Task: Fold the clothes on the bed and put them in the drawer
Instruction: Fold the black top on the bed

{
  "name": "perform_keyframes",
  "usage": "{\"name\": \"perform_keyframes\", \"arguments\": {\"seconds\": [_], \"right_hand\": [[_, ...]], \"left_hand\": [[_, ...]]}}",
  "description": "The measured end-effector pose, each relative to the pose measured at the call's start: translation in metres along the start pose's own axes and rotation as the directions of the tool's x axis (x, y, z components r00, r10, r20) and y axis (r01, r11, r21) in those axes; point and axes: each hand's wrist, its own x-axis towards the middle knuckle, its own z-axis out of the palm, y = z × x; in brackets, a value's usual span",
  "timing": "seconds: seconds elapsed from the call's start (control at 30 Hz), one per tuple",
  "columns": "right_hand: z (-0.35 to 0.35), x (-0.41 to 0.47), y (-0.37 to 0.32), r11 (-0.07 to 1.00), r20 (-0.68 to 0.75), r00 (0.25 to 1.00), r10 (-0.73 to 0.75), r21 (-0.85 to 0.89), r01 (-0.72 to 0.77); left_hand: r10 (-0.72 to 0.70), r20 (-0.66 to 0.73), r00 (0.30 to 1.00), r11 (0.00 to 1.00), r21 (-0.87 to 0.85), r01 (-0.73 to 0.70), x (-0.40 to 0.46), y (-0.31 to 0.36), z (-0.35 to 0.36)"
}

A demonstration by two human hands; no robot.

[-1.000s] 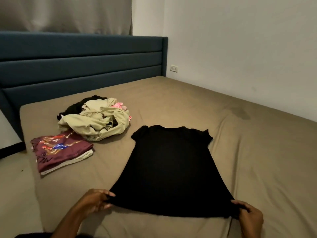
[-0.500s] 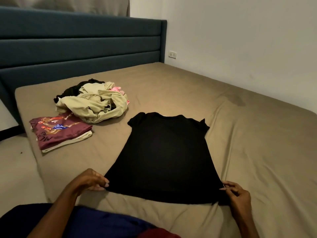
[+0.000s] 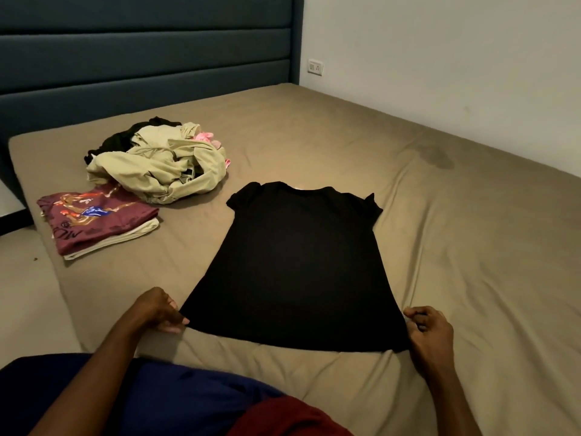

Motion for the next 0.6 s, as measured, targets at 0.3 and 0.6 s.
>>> {"name": "perform_keyframes", "arguments": {"seconds": [0.3, 0.6], "right_hand": [[0.033, 0.083, -0.018, 0.938, -0.043, 0.985, -0.168, -0.315, 0.146], [0.112, 0.229, -0.034, 0.993, -0.037, 0.992, 0.120, 0.025, -0.119]], "left_hand": [[0.425, -0.170, 0.889, 0.767, 0.589, -0.254, 0.020, 0.004, -0.012], [0.550, -0.398, 0.734, 0.808, 0.475, -0.348, 0.081, 0.078, 0.037]]}}
